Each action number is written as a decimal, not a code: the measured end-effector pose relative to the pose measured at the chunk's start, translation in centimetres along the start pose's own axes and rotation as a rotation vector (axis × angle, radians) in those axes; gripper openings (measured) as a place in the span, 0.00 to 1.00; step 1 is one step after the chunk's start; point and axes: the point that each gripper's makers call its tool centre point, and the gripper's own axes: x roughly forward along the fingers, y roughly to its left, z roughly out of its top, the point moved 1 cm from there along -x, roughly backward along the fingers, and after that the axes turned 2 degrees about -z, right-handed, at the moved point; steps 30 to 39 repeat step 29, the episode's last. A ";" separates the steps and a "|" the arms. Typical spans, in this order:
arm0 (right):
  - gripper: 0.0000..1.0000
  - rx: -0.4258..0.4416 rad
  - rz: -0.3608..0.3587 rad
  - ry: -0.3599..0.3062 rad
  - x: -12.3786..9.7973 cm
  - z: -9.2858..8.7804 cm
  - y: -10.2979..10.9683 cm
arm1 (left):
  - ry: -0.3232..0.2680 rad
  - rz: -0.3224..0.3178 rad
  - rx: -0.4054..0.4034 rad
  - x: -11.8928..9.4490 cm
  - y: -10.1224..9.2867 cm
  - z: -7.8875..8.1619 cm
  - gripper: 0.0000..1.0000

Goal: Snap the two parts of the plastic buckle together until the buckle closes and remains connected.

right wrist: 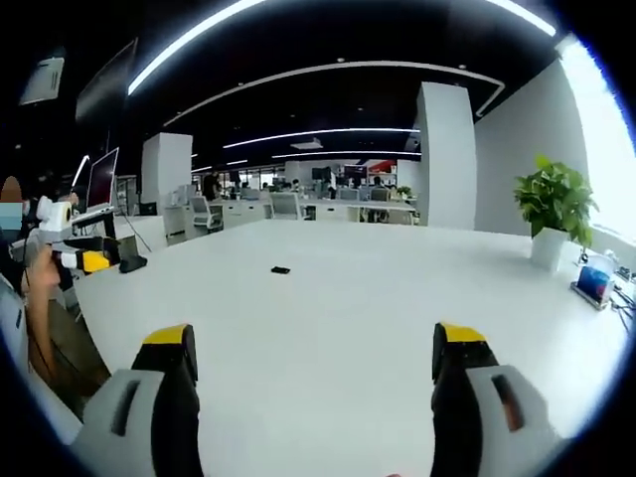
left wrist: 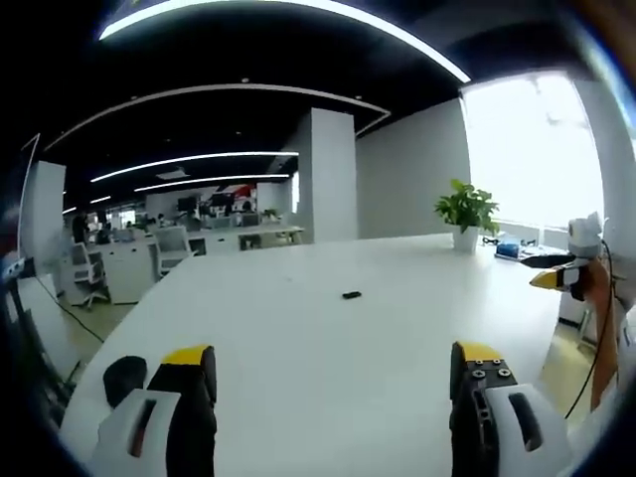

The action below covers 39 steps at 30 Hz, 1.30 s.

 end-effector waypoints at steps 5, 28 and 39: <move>1.00 -0.002 -0.001 -0.003 -0.2 0.2 0.1 | -0.008 -0.002 -0.016 -0.2 0.0 -0.1 0.99; 1.00 -0.002 0.015 0.021 0.0 0.0 0.5 | -0.022 0.007 -0.050 -0.7 -0.2 -0.5 0.99; 1.00 -0.002 0.015 0.022 -0.1 -0.1 0.5 | -0.020 0.007 -0.048 -0.7 -0.3 -0.5 0.99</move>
